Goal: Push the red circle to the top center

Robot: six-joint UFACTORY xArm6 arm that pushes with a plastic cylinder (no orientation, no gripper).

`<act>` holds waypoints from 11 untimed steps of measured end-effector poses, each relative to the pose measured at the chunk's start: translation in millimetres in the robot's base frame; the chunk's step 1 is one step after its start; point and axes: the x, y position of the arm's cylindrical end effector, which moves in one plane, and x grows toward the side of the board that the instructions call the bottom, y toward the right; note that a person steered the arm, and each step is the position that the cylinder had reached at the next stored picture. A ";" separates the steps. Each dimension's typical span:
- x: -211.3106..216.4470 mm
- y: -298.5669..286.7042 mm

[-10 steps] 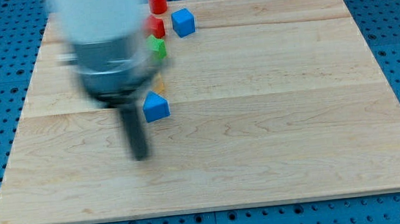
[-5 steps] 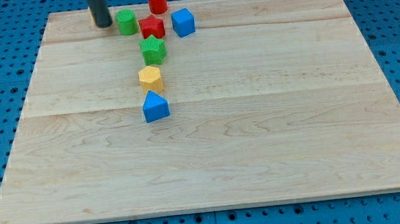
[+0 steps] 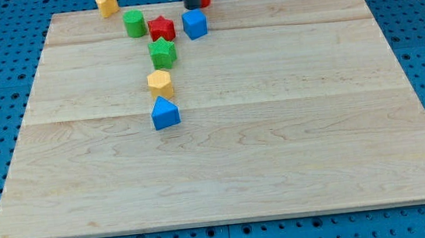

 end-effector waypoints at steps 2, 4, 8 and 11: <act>11.1 124.5; -16.2 126.5; 15.0 36.7; 79.0 -14.6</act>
